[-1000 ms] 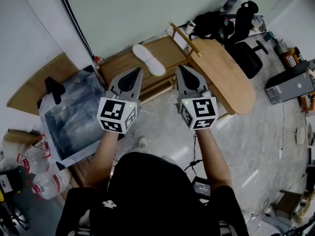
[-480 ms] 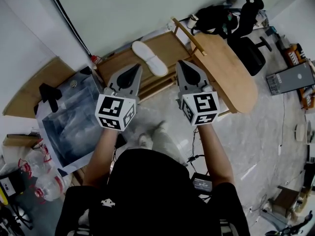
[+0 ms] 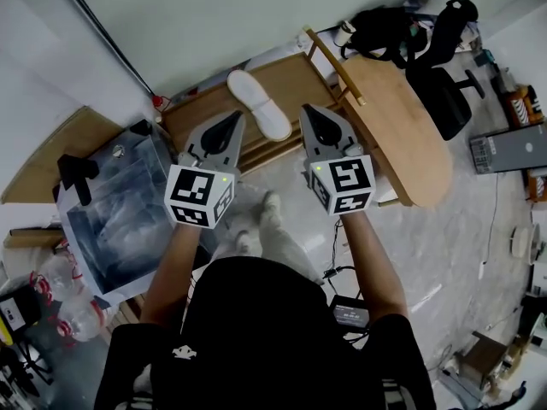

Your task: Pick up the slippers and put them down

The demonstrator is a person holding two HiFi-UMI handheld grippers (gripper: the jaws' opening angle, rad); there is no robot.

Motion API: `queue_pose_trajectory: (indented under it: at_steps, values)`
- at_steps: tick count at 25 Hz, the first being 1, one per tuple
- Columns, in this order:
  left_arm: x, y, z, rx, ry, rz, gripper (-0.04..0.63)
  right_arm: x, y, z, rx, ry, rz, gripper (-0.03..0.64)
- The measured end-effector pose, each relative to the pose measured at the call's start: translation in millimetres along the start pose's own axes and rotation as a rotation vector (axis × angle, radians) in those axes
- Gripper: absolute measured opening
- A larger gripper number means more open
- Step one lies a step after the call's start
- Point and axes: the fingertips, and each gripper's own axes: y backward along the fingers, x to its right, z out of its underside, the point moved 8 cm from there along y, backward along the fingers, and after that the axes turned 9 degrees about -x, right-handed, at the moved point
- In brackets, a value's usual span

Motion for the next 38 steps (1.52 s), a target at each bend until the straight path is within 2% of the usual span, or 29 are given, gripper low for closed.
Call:
queue_pose_trajectory:
  at_steps: [9,25,30,38]
  values:
    - [-12.9,-53.7,22.5,-0.086,0.063,-0.065,0.005,40.3,-62.5,21.4,-0.11,0.031,-0.118,-0.012]
    - [-37.9,-111.6,96.2,-0.242,0.167,-0.164,0.005,47.0,-160.5,110.3,-0.363,0.068,-0.308,-0.011]
    - [-47.8,-117.9,127.1,-0.3,0.206,-0.191,0.005,41.3,-187.2,145.0,-0.47,0.069,-0.366,0.055]
    - [-64.5,-121.9,161.1,-0.352,0.242,-0.219,0.005,28.0,-232.0,193.3,-0.613,0.122,-0.41,0.147]
